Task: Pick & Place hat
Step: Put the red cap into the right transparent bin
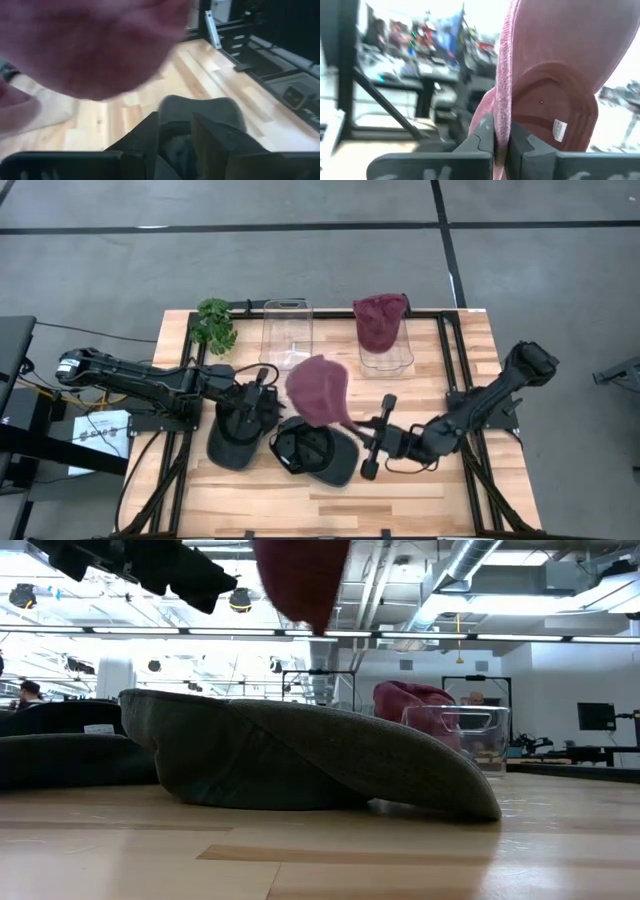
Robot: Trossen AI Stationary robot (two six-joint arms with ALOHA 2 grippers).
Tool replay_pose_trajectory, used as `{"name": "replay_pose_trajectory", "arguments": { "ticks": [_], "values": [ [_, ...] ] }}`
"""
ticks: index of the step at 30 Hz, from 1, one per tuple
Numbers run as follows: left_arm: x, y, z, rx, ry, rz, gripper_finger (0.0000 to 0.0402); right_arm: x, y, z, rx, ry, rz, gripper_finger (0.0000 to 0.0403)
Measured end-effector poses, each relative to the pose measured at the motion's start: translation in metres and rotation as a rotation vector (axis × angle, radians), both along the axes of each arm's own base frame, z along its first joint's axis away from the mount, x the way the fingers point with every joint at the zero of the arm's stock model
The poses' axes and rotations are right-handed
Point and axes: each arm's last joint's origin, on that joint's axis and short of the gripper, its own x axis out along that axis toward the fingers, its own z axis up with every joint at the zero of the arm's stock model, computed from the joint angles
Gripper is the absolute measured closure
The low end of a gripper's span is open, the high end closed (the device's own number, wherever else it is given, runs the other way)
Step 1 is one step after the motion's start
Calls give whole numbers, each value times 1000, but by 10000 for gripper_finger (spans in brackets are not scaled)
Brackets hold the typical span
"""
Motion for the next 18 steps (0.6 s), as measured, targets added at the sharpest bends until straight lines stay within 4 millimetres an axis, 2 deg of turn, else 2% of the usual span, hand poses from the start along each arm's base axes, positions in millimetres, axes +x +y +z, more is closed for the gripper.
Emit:
{"name": "replay_pose_trajectory", "arguments": {
  "ticks": [4,10,14,18],
  "values": [
    [1,0,4,27,-50,-4,290,22,4,-20,0,-72,80,402],
    [2,-9,16,72,-191,-72,290,56,-10,-58,6,-187,110,402],
    [0,-20,26,157,-320,-153,290,70,-24,-71,18,-245,188,402],
    [-7,-29,35,224,-429,-228,290,79,-36,-82,32,-234,179,402]
  ]
}}
